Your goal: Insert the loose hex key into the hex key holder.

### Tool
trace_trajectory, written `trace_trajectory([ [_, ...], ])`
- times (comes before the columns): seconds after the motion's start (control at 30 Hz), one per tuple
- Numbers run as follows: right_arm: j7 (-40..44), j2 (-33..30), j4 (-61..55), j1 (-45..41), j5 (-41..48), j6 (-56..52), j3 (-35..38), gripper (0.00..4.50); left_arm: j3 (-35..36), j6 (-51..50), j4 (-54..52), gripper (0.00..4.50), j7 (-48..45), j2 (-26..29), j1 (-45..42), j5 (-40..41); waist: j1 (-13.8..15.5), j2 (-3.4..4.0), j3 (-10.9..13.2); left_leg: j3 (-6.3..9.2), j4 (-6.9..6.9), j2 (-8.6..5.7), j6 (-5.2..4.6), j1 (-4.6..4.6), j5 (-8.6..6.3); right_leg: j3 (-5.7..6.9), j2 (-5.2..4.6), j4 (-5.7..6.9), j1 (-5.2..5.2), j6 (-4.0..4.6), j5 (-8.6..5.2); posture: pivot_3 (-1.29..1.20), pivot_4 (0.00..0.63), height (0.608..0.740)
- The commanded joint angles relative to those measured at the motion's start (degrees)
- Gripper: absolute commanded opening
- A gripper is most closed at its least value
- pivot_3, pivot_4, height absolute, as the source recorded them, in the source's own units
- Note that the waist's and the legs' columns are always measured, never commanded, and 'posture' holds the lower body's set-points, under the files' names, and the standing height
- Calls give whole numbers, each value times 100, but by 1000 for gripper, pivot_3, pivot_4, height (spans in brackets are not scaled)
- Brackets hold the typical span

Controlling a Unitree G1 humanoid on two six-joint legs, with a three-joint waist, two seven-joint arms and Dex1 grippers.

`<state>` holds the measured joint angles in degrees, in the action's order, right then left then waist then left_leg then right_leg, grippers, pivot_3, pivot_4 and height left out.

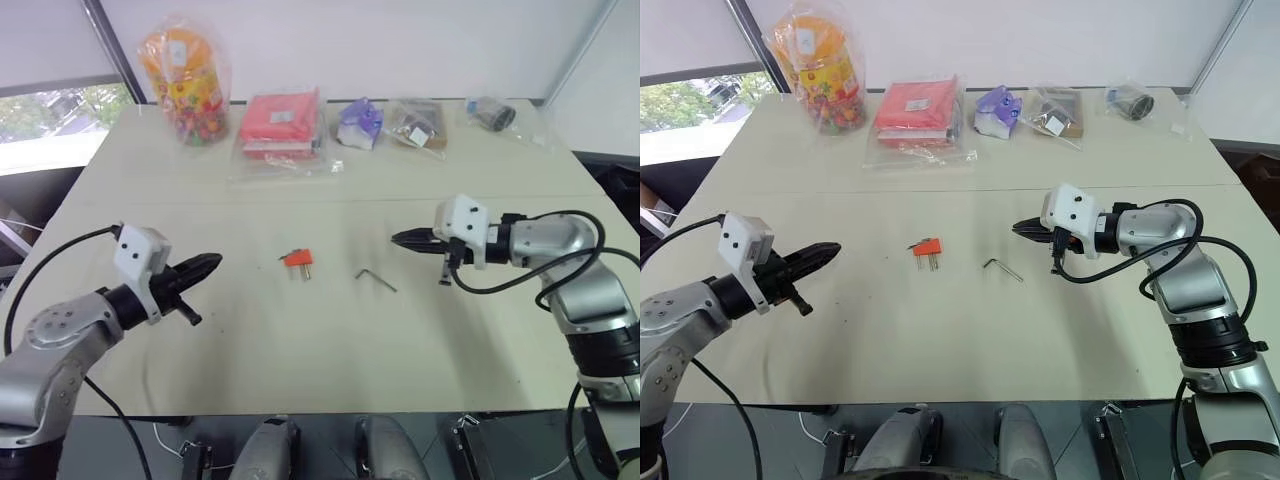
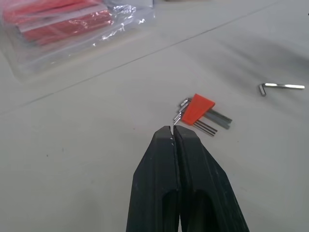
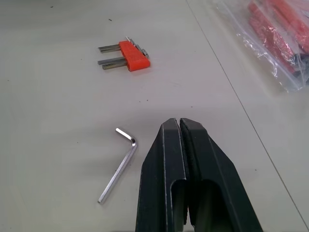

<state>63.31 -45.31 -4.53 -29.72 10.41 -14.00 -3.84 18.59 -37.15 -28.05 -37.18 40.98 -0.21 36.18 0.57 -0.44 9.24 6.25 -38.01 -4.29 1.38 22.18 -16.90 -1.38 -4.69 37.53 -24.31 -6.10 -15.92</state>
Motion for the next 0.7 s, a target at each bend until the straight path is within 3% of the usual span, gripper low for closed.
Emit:
trace_trajectory([
  [0.03,-19,-36,-271,-73,137,-19,137,54,-24,153,-4,47,-33,40,-106,-85,1,0,0,0,0,0,0,0,0,0,0,0,0,0,0,0,150,740],
  [0.7,-23,-85,-292,-42,183,-76,140,54,-155,417,227,47,-123,-87,-63,-229,1,0,0,0,0,0,1,1,0,0,-1,-1,-1,0,0,0,150,740],
])
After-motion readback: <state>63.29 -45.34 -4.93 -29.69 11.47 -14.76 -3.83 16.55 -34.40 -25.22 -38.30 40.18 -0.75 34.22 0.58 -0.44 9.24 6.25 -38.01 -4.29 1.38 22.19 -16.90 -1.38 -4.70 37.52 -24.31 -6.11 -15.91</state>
